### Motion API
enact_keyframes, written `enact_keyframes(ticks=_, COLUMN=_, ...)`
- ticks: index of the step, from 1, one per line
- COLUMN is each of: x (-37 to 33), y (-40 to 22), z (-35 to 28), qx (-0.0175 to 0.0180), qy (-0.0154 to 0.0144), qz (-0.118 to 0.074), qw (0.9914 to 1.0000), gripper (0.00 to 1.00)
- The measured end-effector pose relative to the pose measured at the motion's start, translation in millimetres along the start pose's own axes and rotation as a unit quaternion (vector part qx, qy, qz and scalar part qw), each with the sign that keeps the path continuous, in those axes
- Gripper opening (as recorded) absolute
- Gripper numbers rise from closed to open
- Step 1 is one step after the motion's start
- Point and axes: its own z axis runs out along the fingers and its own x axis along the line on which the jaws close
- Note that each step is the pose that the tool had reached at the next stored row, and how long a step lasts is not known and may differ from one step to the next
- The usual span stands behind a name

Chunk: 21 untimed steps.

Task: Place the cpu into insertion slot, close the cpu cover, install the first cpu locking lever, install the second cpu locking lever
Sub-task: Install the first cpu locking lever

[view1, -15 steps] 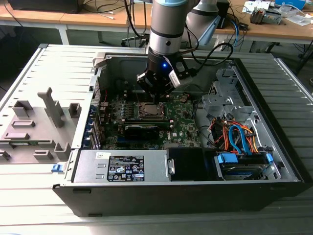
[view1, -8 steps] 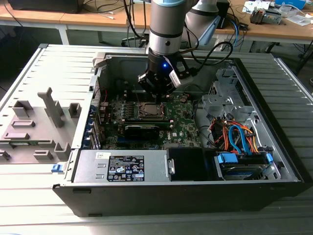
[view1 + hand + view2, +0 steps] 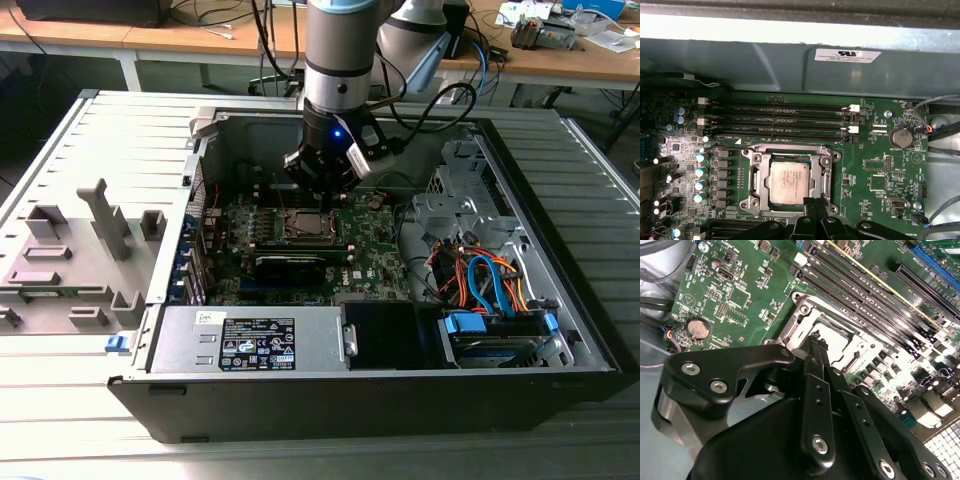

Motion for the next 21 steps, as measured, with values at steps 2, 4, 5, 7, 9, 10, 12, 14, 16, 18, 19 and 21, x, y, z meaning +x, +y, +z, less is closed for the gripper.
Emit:
enact_keyframes(ticks=2, x=0.0, y=0.0, z=-0.3, qx=0.0, qy=0.0, qz=0.0, qw=1.0, gripper=0.11)
enact_keyframes(ticks=4, x=1.1, y=0.1, z=-0.4, qx=0.0, qy=0.0, qz=0.0, qw=1.0, gripper=0.11)
enact_keyframes(ticks=5, x=2.0, y=0.1, z=-0.5, qx=0.0, qy=0.0, qz=0.0, qw=1.0, gripper=0.11)
enact_keyframes(ticks=7, x=4.6, y=0.2, z=-0.5, qx=0.0, qy=-0.0001, qz=0.001, qw=1.0, gripper=0.11)
enact_keyframes(ticks=9, x=6.6, y=0.3, z=-0.5, qx=0.0, qy=-0.0001, qz=0.001, qw=1.0, gripper=0.11)
enact_keyframes(ticks=10, x=7.9, y=0.4, z=-0.5, qx=-0.0001, qy=-0.0001, qz=0.001, qw=1.0, gripper=0.11)
enact_keyframes(ticks=12, x=11.4, y=0.6, z=-0.5, qx=0.0, qy=-0.0001, qz=0.001, qw=1.0, gripper=0.11)
enact_keyframes(ticks=14, x=12.0, y=0.6, z=-0.5, qx=0.0, qy=-0.0001, qz=0.001, qw=1.0, gripper=0.11)
enact_keyframes(ticks=16, x=12.5, y=0.7, z=-0.8, qx=-0.0001, qy=-0.0002, qz=0.001, qw=1.0, gripper=0.11)
enact_keyframes(ticks=18, x=13.6, y=0.8, z=-1.2, qx=-0.0001, qy=-0.0004, qz=0.001, qw=1.0, gripper=0.11)
enact_keyframes(ticks=19, x=14.2, y=0.8, z=-1.3, qx=0.0, qy=-0.0004, qz=0.001, qw=1.0, gripper=0.11)
enact_keyframes(ticks=21, x=15.2, y=0.9, z=-1.3, qx=0.0, qy=-0.0004, qz=0.001, qw=1.0, gripper=0.11)
